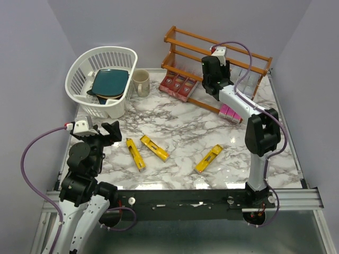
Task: Place and organize the toothpastes onto the shelf
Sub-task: Place the toothpaste on the shelf.
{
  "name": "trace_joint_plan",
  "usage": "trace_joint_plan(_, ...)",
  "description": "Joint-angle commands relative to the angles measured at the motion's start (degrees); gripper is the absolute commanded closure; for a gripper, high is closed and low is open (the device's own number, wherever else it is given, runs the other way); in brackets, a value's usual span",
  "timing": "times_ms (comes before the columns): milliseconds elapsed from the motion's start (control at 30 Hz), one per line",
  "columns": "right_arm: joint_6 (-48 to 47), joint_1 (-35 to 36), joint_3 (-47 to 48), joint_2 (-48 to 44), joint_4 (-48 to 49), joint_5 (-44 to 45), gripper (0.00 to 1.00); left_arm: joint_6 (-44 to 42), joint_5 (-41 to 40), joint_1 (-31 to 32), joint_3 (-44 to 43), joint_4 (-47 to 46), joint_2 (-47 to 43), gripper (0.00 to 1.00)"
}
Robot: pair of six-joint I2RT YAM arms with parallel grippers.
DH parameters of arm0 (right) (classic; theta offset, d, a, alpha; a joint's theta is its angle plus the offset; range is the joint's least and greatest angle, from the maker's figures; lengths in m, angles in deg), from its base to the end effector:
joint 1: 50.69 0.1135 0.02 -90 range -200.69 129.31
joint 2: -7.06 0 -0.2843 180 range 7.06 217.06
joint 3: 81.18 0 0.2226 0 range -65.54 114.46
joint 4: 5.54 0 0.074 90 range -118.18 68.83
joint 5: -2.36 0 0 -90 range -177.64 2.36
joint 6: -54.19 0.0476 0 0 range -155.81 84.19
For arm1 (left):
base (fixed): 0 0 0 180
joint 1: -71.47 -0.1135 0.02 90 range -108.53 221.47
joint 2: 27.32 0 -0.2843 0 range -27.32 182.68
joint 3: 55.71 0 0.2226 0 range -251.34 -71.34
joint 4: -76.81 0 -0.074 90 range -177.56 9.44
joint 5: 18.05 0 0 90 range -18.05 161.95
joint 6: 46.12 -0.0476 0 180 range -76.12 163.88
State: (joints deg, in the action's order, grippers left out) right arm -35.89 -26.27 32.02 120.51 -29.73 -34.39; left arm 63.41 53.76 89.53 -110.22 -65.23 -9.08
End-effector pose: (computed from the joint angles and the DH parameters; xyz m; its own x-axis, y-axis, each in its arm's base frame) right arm 0.4246 0.1509 0.3309 -0.3773 -0.1722 -0.9099 0.4163 0.8461 -0.3328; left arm 0.0508 -0.0009 0.3307 -0.0257 -0.3257 -0.9451 -0.0114 0.9455 -0.3255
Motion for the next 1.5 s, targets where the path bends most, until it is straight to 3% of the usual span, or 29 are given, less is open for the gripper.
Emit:
trace_joint_plan(0,-12.1,0.2,2.1,4.0,7.9,7.7,0.48,-0.1,0.9,-0.4,0.3,-1.1,-0.2,0.01)
trace_joint_plan(200,-13.9,-0.2,-0.1,4.3,9.7,10.9,0.48,-0.1,0.6,-0.5,0.4,-1.1,0.0,0.01)
trace_joint_plan(567,-7.8,-1.3,-2.8,2.7,1.4,11.8,0.48,0.1,1.1,-0.5,0.4,-1.1,0.1,0.01)
trace_joint_plan(1000,-4.9,-1.7,-4.6,0.4,-1.2,11.7,0.48,0.1,1.6,-0.5,0.5,-1.1,0.0,0.01)
trace_joint_plan(1467,-0.7,1.2,-3.3,-10.4,-3.8,-2.4,0.28,0.4,2.7,-1.4,0.5,-1.7,2.0,0.01)
